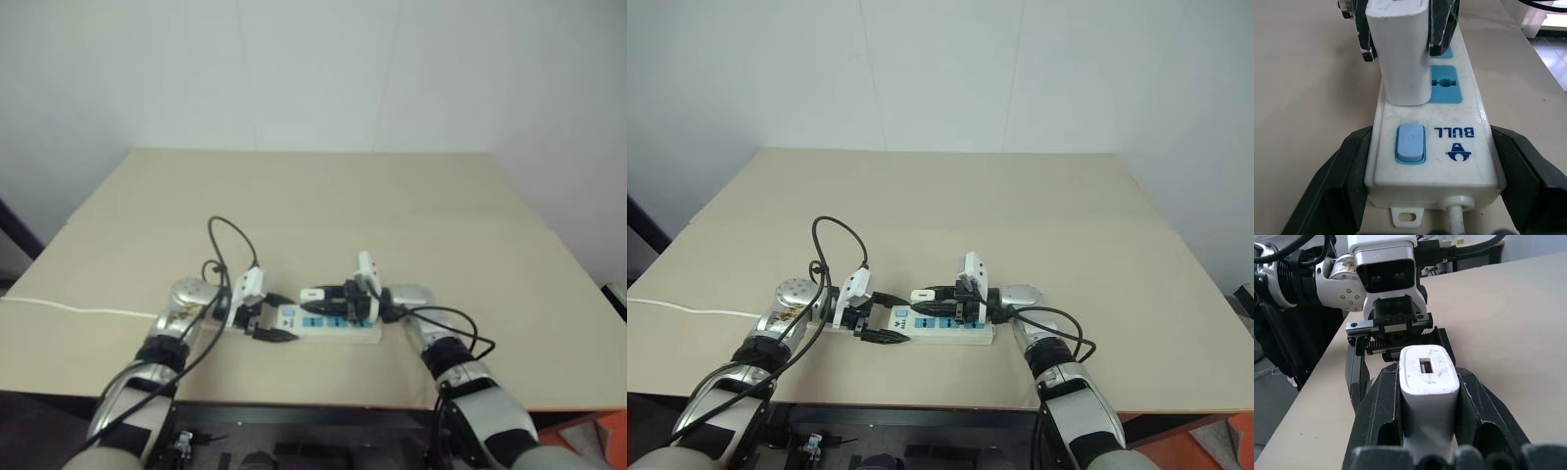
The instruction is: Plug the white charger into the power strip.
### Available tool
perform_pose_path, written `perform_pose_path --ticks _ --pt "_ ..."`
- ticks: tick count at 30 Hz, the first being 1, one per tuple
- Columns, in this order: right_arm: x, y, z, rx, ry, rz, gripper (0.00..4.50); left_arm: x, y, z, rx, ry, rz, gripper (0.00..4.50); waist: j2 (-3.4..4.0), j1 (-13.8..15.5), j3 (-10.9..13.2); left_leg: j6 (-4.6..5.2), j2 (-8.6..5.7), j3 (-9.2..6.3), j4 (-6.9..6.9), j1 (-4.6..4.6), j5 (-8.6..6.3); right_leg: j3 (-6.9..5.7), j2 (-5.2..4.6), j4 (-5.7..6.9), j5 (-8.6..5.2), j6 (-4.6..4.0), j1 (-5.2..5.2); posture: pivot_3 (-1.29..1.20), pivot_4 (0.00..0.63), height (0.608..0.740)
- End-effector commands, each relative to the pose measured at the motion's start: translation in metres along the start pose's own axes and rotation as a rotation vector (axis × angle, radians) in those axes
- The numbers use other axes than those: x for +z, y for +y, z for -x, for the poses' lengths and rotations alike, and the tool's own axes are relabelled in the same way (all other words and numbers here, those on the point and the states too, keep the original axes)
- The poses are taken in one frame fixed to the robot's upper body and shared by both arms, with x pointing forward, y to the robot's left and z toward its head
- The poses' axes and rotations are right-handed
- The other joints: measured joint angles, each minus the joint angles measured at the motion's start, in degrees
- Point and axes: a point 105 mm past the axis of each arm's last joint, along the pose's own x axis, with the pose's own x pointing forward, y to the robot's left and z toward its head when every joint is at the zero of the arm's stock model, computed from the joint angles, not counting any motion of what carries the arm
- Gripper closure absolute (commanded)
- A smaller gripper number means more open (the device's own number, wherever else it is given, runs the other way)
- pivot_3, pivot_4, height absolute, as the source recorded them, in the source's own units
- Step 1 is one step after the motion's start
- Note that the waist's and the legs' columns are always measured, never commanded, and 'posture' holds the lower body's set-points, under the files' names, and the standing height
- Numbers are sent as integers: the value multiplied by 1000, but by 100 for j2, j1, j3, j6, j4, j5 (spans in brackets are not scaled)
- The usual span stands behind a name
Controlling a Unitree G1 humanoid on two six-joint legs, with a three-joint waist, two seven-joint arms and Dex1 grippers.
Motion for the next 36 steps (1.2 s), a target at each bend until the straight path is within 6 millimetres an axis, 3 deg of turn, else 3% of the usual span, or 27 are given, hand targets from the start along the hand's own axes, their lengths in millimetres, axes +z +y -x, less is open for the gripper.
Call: perform_pose_path --ticks 1,7,15,21,25,27,31,36 --pt "-50 4 32 -80 142 -131 2132 -19 -8 11 -17 81 40 1240 -8 -10 -5 0 0 0 -1 0 0 0 0 -1 0 0 0 0 150 740" --pt "-50 4 32 -74 142 -100 25 -19 -8 11 -14 84 39 1240 -19 -41 -17 0 6 0 -13 14 -1 0 6 1 -4 -6 4 0 150 740" --pt "-37 2 34 -72 115 -36 25 -19 -8 9 -13 78 38 1240 -27 -48 -22 0 7 0 -14 14 -1 0 6 0 -5 -6 4 0 150 740" --pt "0 -6 44 -76 33 24 25 -10 -7 8 -30 24 65 1240 -26 -41 -21 0 6 1 -18 10 -1 1 6 -1 -5 -7 -1 0 150 740" --pt "13 -8 49 -92 11 61 0 2 -7 9 -38 -27 18 12 -10 -82 6 0 6 3 -28 -8 -1 3 6 -5 -7 -8 -21 0 150 740" --pt "15 -7 51 -92 14 73 0 7 -5 10 -29 -57 17 12 -10 -81 25 0 6 3 -27 -22 0 2 6 -3 -6 -9 -35 0 150 740" --pt "22 -2 55 -93 -4 95 0 19 -6 20 -17 -125 4 12 -8 -80 39 0 4 2 -10 -103 0 4 5 18 12 -37 -114 0 150 740" --pt "35 6 67 -107 -13 139 0 37 -18 50 -6 -188 60 12 -3 -144 100 0 5 2 -10 -104 0 4 5 20 19 -48 -116 0 150 740"
